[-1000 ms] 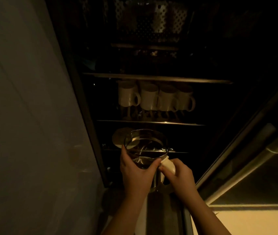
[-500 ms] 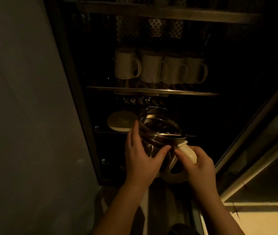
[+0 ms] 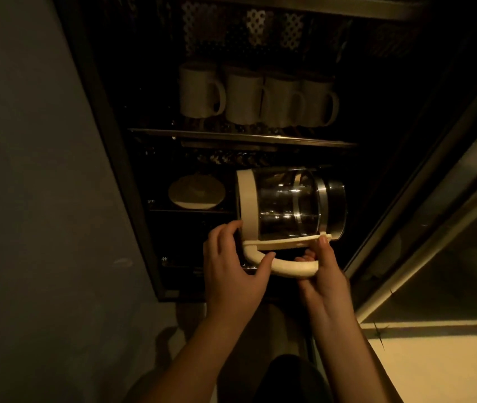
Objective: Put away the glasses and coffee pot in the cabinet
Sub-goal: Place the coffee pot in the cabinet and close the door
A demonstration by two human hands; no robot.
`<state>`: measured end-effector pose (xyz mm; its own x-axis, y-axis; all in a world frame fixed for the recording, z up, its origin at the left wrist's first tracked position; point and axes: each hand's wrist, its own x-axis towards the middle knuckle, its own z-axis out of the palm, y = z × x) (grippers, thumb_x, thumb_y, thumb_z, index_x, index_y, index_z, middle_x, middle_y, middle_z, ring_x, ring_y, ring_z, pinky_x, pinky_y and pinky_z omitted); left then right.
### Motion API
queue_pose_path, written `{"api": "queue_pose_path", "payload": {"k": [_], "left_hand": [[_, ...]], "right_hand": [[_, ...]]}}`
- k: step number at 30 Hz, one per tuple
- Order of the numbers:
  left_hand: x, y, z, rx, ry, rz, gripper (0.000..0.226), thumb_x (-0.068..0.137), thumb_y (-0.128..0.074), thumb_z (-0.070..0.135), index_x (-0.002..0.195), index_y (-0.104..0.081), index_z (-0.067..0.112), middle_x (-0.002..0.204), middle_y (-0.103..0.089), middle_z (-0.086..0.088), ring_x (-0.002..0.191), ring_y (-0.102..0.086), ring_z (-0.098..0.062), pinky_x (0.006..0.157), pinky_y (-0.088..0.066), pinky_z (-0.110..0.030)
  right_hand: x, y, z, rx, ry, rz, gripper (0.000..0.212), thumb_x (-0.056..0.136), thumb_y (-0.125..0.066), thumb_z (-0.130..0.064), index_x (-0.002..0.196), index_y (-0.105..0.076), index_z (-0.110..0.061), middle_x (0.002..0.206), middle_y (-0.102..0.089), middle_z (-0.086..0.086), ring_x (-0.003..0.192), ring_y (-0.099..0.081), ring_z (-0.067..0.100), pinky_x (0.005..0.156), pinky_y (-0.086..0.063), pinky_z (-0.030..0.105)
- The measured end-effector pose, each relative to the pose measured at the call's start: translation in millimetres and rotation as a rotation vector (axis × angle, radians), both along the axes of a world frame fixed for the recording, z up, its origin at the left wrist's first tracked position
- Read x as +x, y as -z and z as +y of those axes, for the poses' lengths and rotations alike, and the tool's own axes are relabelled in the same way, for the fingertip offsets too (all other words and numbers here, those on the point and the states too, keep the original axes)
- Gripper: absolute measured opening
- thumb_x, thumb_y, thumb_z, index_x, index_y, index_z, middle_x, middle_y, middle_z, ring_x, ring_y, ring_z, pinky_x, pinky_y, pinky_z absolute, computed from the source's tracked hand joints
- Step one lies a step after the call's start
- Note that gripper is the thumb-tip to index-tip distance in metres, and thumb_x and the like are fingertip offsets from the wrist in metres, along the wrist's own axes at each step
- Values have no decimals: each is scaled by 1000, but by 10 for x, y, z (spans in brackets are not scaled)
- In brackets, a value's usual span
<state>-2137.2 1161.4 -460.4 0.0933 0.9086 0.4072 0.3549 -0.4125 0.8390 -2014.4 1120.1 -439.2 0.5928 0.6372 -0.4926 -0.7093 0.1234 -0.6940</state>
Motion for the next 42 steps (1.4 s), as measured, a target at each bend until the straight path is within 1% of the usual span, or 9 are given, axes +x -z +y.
{"api": "queue_pose_path", "payload": {"k": [5,9,13,23,27,31,34,39,42], "left_hand": [[49,42,37,-234,-12,-117,77,72,-81,33,134,-37,24,131,-42,6,115,-47,-10,83,-45,-19],[91,-32,56,-511,11,-312,54,77,-79,29,116,-42,25,107,-51,13,93,-56,-4,69,-46,-14],[110,-107,134,-923,148,-682,37,84,-71,21,119,-59,15,111,-67,-4,99,-66,-19,87,-55,-36],[136,-266,186,-851,378,-899,33,95,-52,5,128,-53,10,118,-58,-14,101,-56,-22,92,-49,-34],[143,-346,183,-784,382,-833,30,95,-52,6,124,-53,15,111,-62,-9,98,-59,-18,85,-51,-31],[203,-372,172,-685,366,-679,31,95,-54,8,125,-53,14,105,-65,-5,92,-64,-13,75,-51,-24],[269,-386,160,-637,316,-551,32,96,-55,13,127,-51,16,108,-65,-3,96,-65,-13,76,-55,-25],[388,-384,125,-566,276,-399,34,95,-57,23,128,-48,25,115,-61,3,104,-61,-12,84,-53,-32],[453,-384,101,-521,257,-376,32,95,-57,22,126,-48,24,117,-59,2,103,-60,-10,80,-53,-27]], "right_hand": [[-26,67,61,75,31,149,39,82,-70,-36,113,-62,-13,114,-65,5,102,-64,18,81,-54,36],[-120,142,74,165,12,256,47,81,-71,-37,118,-62,-10,115,-66,7,100,-68,20,85,-56,36],[-185,193,112,203,4,338,42,83,-70,-35,116,-63,-10,114,-67,10,100,-68,26,92,-53,41],[-239,280,261,253,-42,360,47,84,-67,-35,121,-57,-9,120,-64,15,106,-65,30,97,-50,43],[-243,296,280,64,-76,84,36,92,-56,-39,113,-58,-10,112,-64,12,102,-65,26,88,-54,38],[-294,415,171,-346,-32,-804,47,96,-51,-32,139,-42,-15,137,-48,9,123,-50,22,99,-42,33],[-339,459,66,-245,-32,-1320,67,90,-59,-17,148,-25,-18,157,-18,1,142,-18,11,109,-20,27],[-380,434,115,-231,-170,-1437,78,84,-68,-40,146,-24,-26,160,6,-11,147,-6,14,110,-23,33],[-383,337,151,-219,-158,-1300,60,92,-57,-38,144,-32,-22,161,1,-10,138,-22,-2,94,-33,9]]}}
